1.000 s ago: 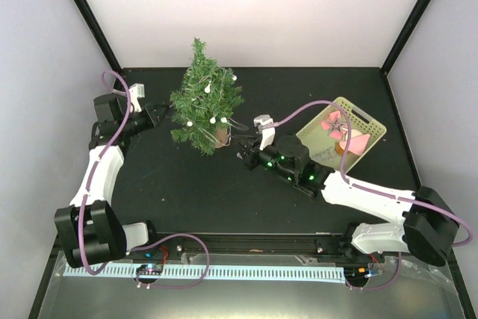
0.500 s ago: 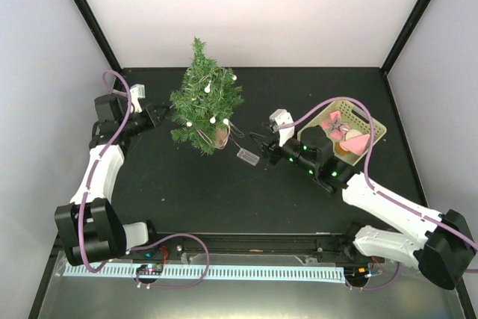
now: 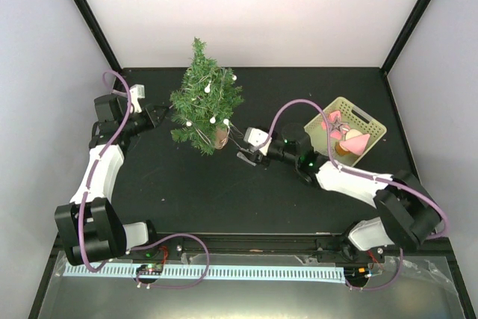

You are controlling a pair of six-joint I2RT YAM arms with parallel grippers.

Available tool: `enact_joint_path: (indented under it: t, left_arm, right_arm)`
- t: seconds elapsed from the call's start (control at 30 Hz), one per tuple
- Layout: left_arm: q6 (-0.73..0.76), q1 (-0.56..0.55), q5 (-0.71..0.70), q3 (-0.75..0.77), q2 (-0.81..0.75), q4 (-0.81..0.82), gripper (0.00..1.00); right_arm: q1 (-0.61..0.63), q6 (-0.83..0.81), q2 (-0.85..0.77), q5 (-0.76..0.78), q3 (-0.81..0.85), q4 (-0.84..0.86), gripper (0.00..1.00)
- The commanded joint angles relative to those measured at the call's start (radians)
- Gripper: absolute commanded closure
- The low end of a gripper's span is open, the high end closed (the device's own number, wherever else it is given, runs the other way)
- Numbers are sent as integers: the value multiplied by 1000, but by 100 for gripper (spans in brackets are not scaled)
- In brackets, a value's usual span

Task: Decorate the small christmas tree
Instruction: Wrap the decoration item around the Christmas tree.

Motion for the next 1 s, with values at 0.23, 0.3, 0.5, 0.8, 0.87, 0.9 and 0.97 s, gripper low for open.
enact_joint_path:
  t: [0.23,0.3,0.5,0.8,0.87,0.9,0.97]
  left_arm:
    - [17,6,-3,-3,14,-1,98]
    - [21,6,-5,-1,14,-5,98]
    - [35,6,-12,4,11,-19,98]
    - [18,6,-5,4,17,-3,98]
    - [21,7,-4,6,18,-5,99]
    - [23,7,-4,5,20,-6,98]
    - [25,7,-2,6,22,-7,98]
  right_arm:
    - [-2,-125,94,27,131,116,79]
    - [-1,-112,61,72,98,129,97]
    - [-3,-57,-134,108,-24,67,99]
    - [0,-75,-369,-33,-119,-45,99]
    - [-1,-100,-394,-108,-107,-108,99]
    - [0,-107,-402,-141,-96,-146,99]
    - [9,-119,-426,-189,-78,-215,99]
